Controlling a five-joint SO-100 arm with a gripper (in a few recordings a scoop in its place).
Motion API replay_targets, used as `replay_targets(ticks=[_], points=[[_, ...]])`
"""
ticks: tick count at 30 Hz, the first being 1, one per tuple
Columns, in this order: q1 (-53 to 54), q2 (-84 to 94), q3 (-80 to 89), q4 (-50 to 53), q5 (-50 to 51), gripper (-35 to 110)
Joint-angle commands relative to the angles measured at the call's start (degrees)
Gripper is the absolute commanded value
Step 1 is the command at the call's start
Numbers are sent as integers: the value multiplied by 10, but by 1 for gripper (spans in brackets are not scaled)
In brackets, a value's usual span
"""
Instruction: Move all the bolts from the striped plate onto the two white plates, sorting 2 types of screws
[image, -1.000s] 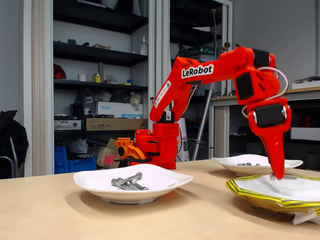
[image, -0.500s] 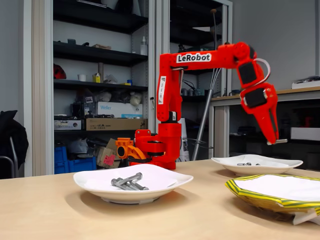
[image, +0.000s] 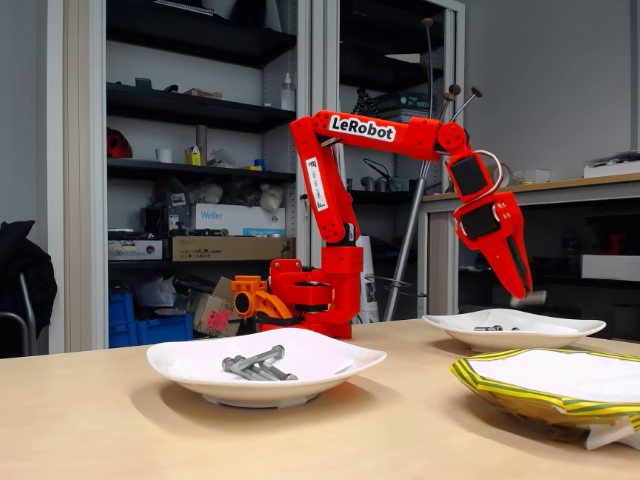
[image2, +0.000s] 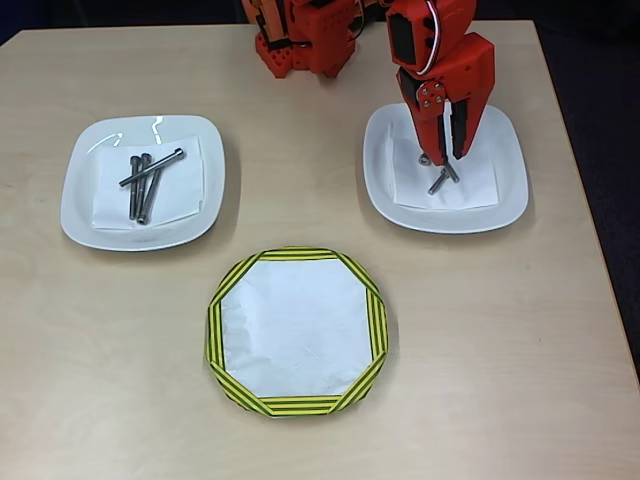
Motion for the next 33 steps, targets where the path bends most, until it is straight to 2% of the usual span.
replay_targets(ticks=[1,13,21,28,33], points=[[-14,37,21,-14,1,12],[2,55,51,-101,-17,11],[35,142,155,-280,-20,0],[120,281,221,-313,-110,0],[179,391,323,-380,-190,0]])
